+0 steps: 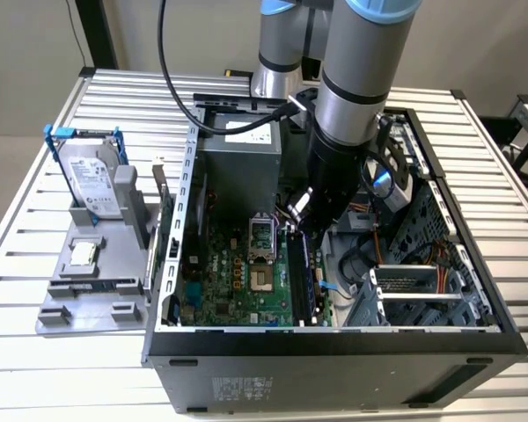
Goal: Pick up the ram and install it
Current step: 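Press down the ram until it locks into place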
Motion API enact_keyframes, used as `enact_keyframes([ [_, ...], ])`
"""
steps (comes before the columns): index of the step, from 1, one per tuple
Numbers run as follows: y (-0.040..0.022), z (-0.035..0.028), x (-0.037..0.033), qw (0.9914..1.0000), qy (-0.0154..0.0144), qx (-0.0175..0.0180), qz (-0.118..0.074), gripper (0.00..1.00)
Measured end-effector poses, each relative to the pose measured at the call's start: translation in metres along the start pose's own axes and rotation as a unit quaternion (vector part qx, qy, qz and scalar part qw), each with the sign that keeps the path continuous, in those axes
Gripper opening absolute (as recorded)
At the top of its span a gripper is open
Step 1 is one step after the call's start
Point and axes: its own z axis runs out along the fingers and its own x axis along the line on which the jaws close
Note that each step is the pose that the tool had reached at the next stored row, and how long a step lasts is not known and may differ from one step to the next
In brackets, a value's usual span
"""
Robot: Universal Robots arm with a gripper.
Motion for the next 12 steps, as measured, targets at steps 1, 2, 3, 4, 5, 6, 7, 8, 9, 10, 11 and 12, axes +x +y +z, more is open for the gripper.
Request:
enact_keyframes([
  [1,0.0,0.0,0.0,1.0,0.0,0.0,0.0,0.0],
  [2,0.0,0.0,0.0,1.0,0.0,0.0,0.0,0.0],
  [3,0.0,0.0,0.0,1.0,-0.0001,0.0001,-0.002,0.0],
  [4,0.0,0.0,0.0,0.99999,-0.0001,0.0002,-0.005,0.0],
  [5,-0.0001,0.0,0.0,0.99997,-0.0001,0.0004,-0.008,0.0],
  [6,-0.0001,-0.0001,0.0,0.99993,-0.0001,0.0006,-0.012,0.0],
  [7,0.0,0.0,0.0,0.99984,-0.0002,0.0009,-0.018,0.0],
  [8,0.0,0.0,0.0,0.99968,-0.0002,0.0012,-0.025,0.0],
  [9,0.0,0.0,0.0,0.99943,-0.0004,0.0015,-0.034,0.0],
  [10,0.0,0.0,0.0,0.99908,-0.0006,0.0017,-0.043,0.0],
  [11,0.0,0.0,0.0,0.99866,-0.0008,0.0019,-0.052,0.0],
  [12,0.0,0.0,0.0,0.99814,-0.0011,0.0021,-0.061,0.0],
])
